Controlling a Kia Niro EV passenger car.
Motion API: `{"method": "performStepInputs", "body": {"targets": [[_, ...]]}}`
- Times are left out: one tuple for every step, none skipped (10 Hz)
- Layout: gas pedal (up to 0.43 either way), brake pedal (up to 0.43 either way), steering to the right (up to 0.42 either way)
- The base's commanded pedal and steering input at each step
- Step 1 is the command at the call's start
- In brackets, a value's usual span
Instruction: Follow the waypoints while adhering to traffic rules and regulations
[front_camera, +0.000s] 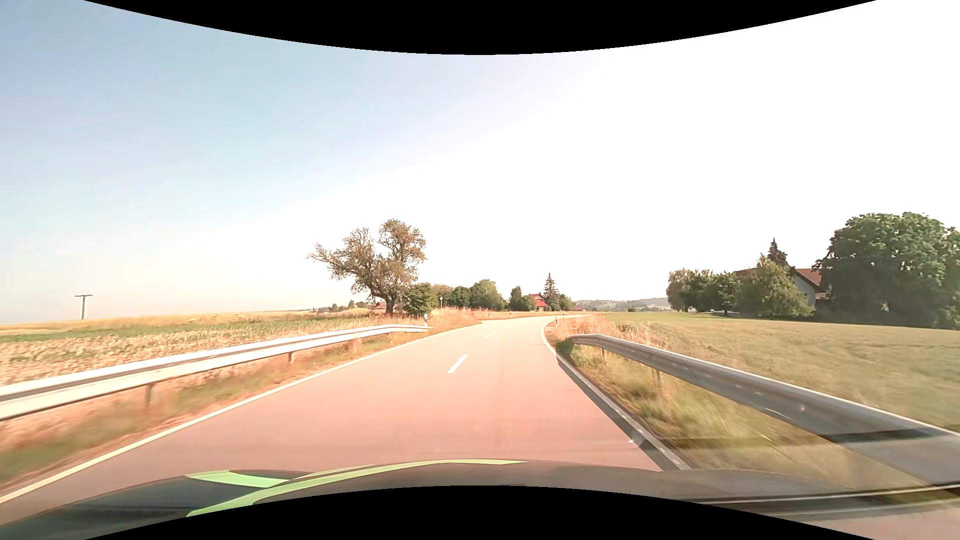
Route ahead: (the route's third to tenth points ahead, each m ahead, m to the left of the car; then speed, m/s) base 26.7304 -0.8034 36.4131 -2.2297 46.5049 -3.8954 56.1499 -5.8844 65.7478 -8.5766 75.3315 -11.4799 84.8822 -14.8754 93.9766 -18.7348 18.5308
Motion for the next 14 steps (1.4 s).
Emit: {"method": "performStepInputs", "body": {"targets": [[0.197,0.000,0.025],[0.197,0.000,0.028],[0.197,0.000,0.030],[0.197,0.000,0.031],[0.197,0.000,0.031],[0.197,0.000,0.031],[0.197,0.000,0.031],[0.197,0.000,0.031],[0.197,0.000,0.031],[0.197,0.000,0.029],[0.197,0.000,0.028],[0.197,0.000,0.027],[0.197,0.000,0.026],[0.197,0.000,0.023]]}}
